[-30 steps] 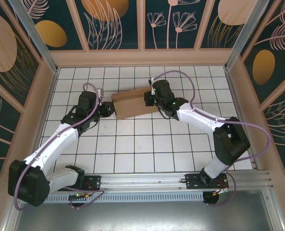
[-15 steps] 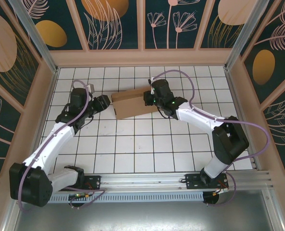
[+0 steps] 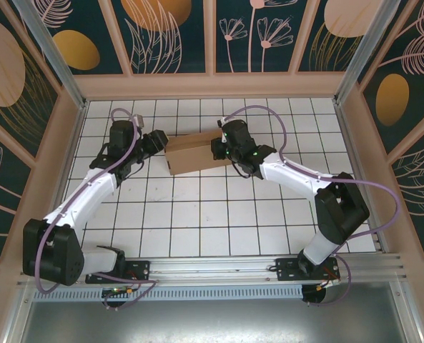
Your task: Fold the paper box
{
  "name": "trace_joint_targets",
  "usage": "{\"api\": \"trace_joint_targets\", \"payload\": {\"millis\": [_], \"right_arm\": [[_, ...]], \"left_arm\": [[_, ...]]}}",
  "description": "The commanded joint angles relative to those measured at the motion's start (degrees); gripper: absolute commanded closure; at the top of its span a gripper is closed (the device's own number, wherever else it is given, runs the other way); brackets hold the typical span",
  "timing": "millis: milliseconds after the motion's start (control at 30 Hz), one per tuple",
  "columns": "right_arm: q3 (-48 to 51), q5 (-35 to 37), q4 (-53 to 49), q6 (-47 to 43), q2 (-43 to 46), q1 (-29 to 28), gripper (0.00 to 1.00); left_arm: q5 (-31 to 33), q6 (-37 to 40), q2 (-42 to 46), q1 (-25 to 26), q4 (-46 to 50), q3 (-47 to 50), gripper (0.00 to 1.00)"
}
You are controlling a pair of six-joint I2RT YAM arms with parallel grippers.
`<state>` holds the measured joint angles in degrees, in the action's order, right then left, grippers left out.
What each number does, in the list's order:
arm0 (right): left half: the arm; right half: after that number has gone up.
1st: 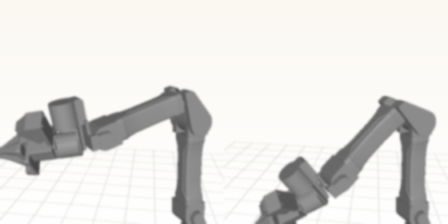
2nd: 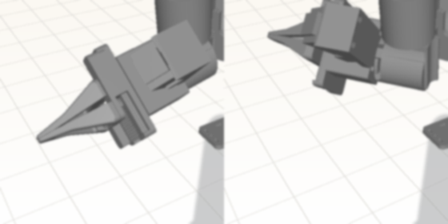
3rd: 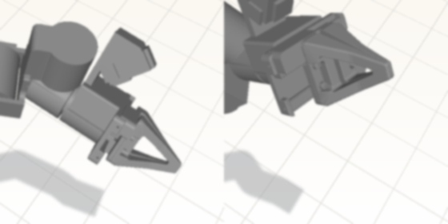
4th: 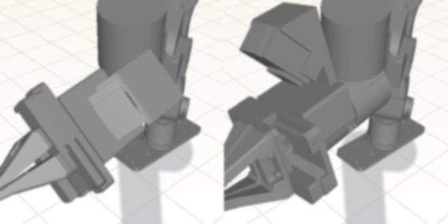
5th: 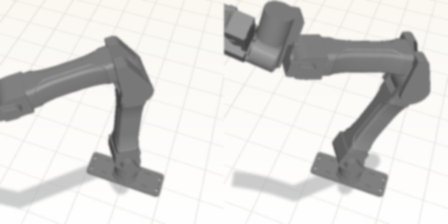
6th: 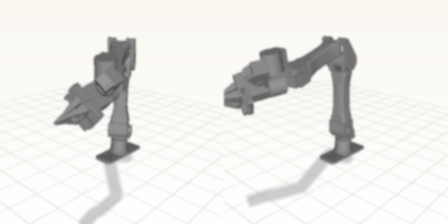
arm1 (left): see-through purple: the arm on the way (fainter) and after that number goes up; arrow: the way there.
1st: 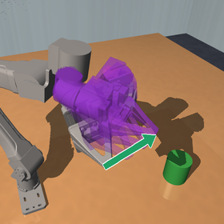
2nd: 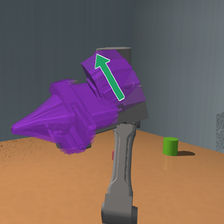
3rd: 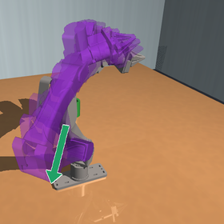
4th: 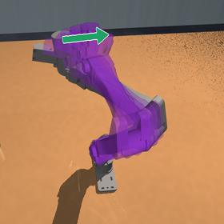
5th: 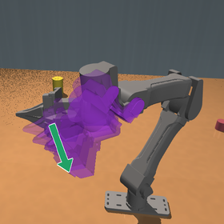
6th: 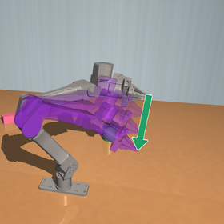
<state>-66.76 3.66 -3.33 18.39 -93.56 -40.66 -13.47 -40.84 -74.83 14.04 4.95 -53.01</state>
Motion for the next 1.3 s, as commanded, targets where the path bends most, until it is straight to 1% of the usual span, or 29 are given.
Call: {"api": "trace_joint_targets", "payload": {"millis": [0,200,400,500,633,700,800,867,967,1033,1133,1267], "right_arm": [[1.3,1.0,-5.8,0.5,-1.7,-0.5,0.86],[0.2,1.0,-6.5,-0.2,-2.9,-0.5,0.86],[-1.0,0.4,-7.2,-0.1,-4.1,-0.4,0.86],[-1.6,-1.0,-7.1,-0.1,-3.4,-0.4,0.84],[-3.0,-5.0,-6.8,-1.1,-0.8,-0.4,0.80],[-4.6,-9.1,-8.0,-2.4,0.4,-0.3,0.77],[-7.5,-16.1,-10.0,-3.5,1.9,0.9,0.75],[-8.9,-19.6,-10.6,-2.7,3.7,3.2,0.72],[-9.2,-24.8,-9.8,0.2,6.1,9.0,0.69],[-8.4,-24.6,-9.0,0.4,7.3,13.3,0.67],[-7.5,-23.8,-8.8,0.0,7.9,17.8,0.58],[-6.7,-23.8,-8.3,-1.2,6.3,22.1,0.50]], "left_arm": [[0.0,-1.1,-1.6,-0.7,-2.1,0.8,0.51],[-2.7,-4.9,-3.3,-0.6,-8.5,7.9,0.55],[-1.9,-6.1,-3.8,-0.6,-11.0,12.2,0.61],[-0.8,-6.2,-4.2,-0.7,-11.4,13.7,0.66],[-0.9,-6.9,-5.0,-0.7,-12.7,15.3,0.76],[-0.9,-6.9,-5.2,-0.7,-12.9,15.7,0.78],[-0.5,-6.3,-5.4,-0.6,-12.5,15.6,0.81],[-0.2,-6.1,-5.5,-0.7,-12.2,15.2,0.83],[-0.2,-5.6,-5.8,-0.7,-11.6,14.5,0.87],[-0.3,-4.9,-6.2,-0.7,-10.9,13.8,0.89],[-0.1,-4.0,-6.5,-0.7,-9.9,13.0,0.90],[0.0,-3.4,-7.2,-0.7,-9.5,12.5,0.90]]}}
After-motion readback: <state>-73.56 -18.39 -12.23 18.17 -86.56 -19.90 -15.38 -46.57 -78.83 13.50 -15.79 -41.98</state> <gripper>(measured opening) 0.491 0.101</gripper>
